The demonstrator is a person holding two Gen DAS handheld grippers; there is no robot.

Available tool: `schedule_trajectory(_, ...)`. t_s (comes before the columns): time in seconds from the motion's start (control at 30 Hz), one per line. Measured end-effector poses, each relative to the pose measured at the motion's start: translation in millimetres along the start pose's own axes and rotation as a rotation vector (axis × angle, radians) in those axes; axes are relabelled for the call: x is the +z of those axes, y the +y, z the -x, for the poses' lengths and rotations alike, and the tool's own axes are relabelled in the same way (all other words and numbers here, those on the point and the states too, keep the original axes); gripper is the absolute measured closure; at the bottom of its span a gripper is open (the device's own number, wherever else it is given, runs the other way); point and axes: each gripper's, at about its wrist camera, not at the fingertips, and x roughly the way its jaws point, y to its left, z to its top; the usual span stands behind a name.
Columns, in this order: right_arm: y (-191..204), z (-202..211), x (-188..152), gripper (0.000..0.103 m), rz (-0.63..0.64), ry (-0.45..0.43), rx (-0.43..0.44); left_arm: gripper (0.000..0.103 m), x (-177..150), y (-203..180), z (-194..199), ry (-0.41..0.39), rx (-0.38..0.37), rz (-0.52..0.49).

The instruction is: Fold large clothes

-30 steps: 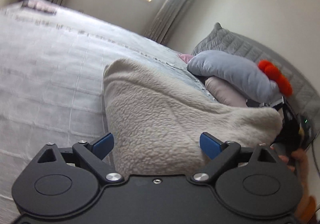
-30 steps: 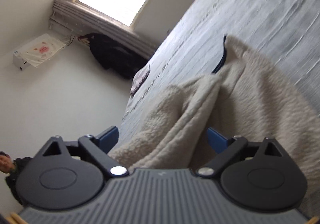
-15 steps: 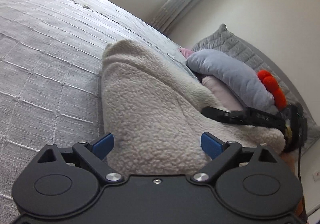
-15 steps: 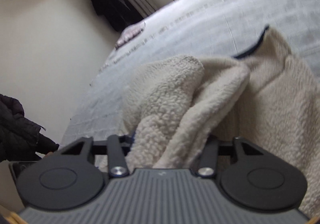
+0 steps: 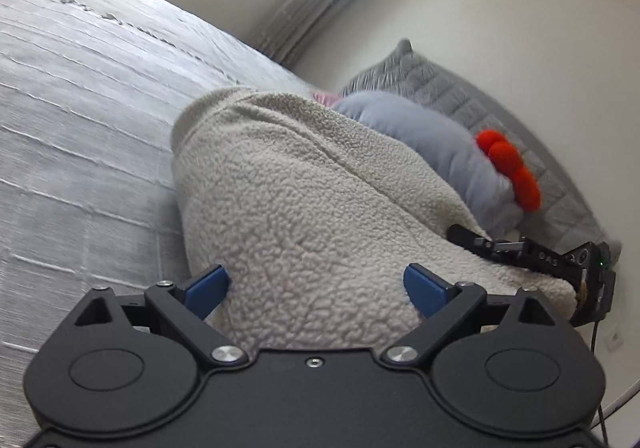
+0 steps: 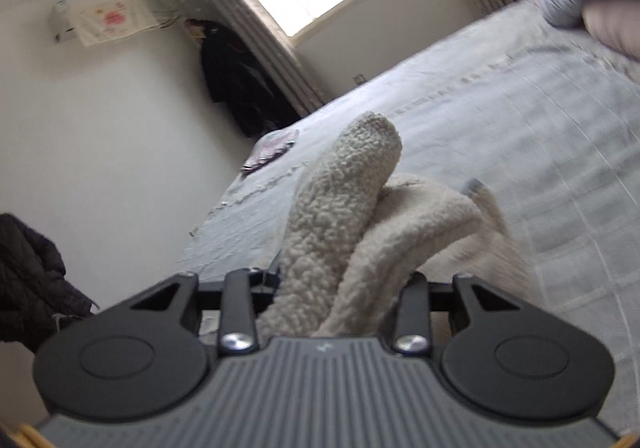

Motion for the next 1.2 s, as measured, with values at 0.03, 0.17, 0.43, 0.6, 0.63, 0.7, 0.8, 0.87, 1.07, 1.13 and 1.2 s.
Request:
schedule_trajectory(0.03, -19, -1, -7, 0.068, -0.038, 0.015, -0.015, 0.008, -7, -7, -8, 0.008, 0.017, -0.046)
schedule_trajectory(0.17, -67, -14, -37, 0.061, -0.109, 0.054, -0.048, 0.007, -34, -41, -28, -0.006, 0.138, -0.268)
schedule_trajectory(0.43, -42, 4, -23, 0.027, 0.006, 0.007, -0.208, 0.004, -37, -36, -31, -0.027, 0.194, -0.315)
schedule_trajectory(0.6, 14, 26, -7, 0.026, 0.223, -0.067, -0.369, 0.003, -40, -46, -38, -0.031, 0.218, -0.310)
schedule_trajectory(0.63, 25, 26, -3, 0.026, 0.240, -0.075, -0.362, 0.003, -41, -48, -38, -0.034, 0.227, -0.316)
schedule_trajectory(0.7, 44, 24, 0, 0.026, 0.269, -0.077, -0.350, 0.003, -41, -52, -41, -0.038, 0.242, -0.315)
schedule_trajectory(0.8, 65, 10, 1, 0.026, 0.312, -0.064, -0.327, 0.003, -42, -54, -41, -0.037, 0.259, -0.309)
schedule_trajectory(0.87, 68, -6, -2, 0.025, 0.315, -0.055, -0.341, 0.004, -41, -54, -40, -0.032, 0.265, -0.304)
schedule_trajectory(1.07, 29, -36, -32, 0.024, 0.356, -0.064, -0.551, 0.003, -18, -43, -22, 0.036, 0.220, -0.222)
schedule_trajectory(1.13, 13, -31, -41, 0.019, 0.342, -0.067, -0.537, 0.001, -11, -37, -16, 0.024, 0.226, -0.213)
schedule_trajectory(1.2, -3, -22, -41, 0.019, 0.246, -0.074, -0.476, 0.001, -2, -27, -16, 0.034, 0.240, -0.197)
